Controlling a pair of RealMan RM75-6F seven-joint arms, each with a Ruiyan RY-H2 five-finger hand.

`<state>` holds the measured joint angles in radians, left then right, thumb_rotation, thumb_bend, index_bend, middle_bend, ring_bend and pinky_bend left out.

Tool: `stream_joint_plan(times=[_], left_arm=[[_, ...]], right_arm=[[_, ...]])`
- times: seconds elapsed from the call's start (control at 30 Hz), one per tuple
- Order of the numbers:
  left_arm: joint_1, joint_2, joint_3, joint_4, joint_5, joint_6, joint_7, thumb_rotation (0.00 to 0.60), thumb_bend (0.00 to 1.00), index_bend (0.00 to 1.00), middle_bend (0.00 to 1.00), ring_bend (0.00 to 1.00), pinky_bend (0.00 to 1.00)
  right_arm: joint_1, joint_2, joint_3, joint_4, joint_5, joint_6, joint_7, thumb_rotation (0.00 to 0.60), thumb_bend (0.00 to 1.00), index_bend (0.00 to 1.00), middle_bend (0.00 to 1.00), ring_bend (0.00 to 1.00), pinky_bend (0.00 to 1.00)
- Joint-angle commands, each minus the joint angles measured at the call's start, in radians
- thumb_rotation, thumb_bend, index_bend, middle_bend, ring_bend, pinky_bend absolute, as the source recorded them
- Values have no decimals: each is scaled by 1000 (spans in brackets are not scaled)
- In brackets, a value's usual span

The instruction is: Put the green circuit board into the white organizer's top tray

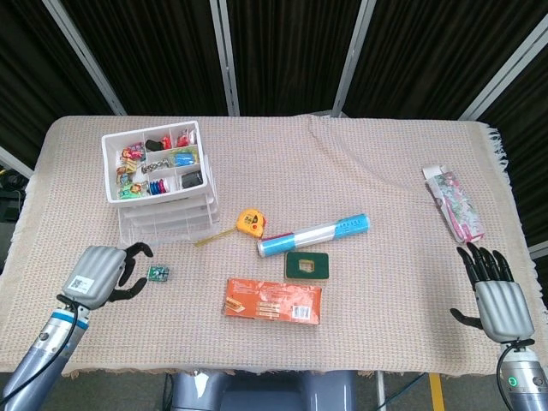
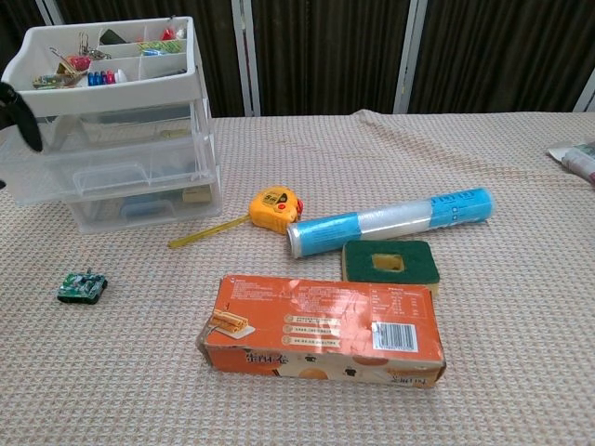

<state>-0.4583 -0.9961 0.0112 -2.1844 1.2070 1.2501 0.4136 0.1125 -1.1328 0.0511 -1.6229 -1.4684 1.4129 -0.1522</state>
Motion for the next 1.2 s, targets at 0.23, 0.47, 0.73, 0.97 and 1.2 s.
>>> stream_joint_plan(times=[0.23,0.47,0.73,0.97,1.2], left_arm=[[22,-47,35,109,-14,-16,74,600,319,456,956,927,739],[16,-136,33,219,-64,-39,137,600,319,451,982,946,754],[-11,-223,26,317,-128,-93,197,600,322,409,983,947,754],[-30,-303,14,381,-158,-99,257,600,326,410,984,948,756],[-37,-354,7,415,-197,-92,302,600,335,409,984,948,756]], right_arm=[[0,-2,1,2,0,1,1,600,0,42,0,0,0],[0,-2,1,4,-4,4,3,600,0,42,0,0,0],[0,-2,0,4,-5,3,5,600,0,42,0,0,0],[0,-2,0,6,-7,4,9,600,0,42,0,0,0],[0,-1,-1,8,-9,4,13,600,0,42,0,0,0]])
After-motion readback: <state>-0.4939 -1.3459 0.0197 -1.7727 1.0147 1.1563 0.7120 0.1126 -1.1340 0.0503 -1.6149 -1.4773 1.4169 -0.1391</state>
